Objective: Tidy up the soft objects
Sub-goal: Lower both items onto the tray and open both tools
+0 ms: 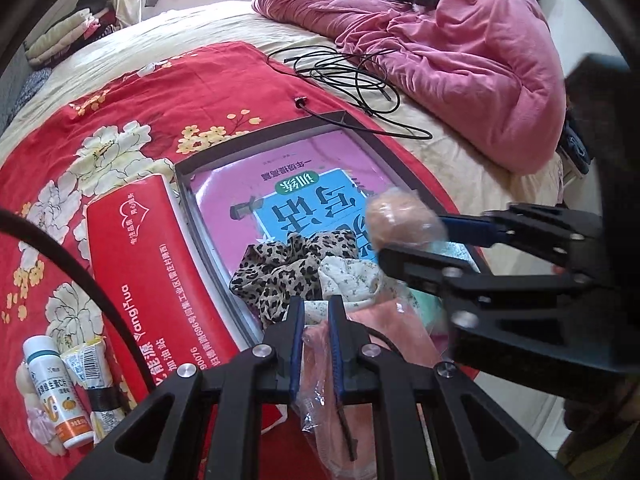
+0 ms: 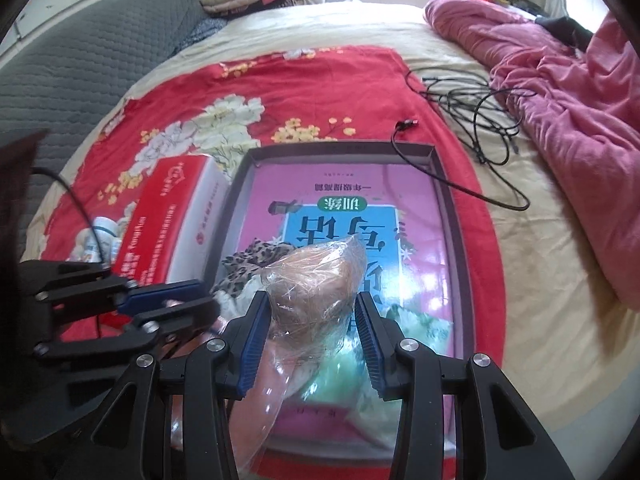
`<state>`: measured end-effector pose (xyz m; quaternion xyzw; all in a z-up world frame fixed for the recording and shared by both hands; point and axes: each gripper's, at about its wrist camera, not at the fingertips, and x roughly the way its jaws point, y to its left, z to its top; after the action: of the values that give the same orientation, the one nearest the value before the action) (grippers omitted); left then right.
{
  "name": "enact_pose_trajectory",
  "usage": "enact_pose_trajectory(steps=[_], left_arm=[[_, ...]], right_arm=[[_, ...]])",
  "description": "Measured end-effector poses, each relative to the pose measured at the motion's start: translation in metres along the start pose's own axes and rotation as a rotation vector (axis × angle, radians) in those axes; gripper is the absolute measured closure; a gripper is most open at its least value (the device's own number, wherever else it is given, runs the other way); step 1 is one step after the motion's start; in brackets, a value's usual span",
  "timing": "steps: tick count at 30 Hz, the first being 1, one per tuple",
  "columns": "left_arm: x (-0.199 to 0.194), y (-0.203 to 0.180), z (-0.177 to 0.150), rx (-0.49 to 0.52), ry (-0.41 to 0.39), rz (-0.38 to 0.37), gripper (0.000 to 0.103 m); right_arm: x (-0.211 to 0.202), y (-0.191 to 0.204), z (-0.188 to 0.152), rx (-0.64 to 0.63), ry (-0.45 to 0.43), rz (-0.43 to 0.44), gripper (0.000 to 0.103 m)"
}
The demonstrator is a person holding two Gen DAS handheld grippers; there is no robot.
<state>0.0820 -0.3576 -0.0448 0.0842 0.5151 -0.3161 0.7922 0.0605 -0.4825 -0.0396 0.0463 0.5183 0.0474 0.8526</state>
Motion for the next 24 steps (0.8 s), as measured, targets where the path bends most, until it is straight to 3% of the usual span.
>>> enact_pose_trajectory(steps=[24], left_arm=[[0.01,0.005,0.008,-0.001,-0.011,-0.012,0.09]], right_arm=[[0.034,-0.007,0.004,0.016,0.068,-0.032,0.056]])
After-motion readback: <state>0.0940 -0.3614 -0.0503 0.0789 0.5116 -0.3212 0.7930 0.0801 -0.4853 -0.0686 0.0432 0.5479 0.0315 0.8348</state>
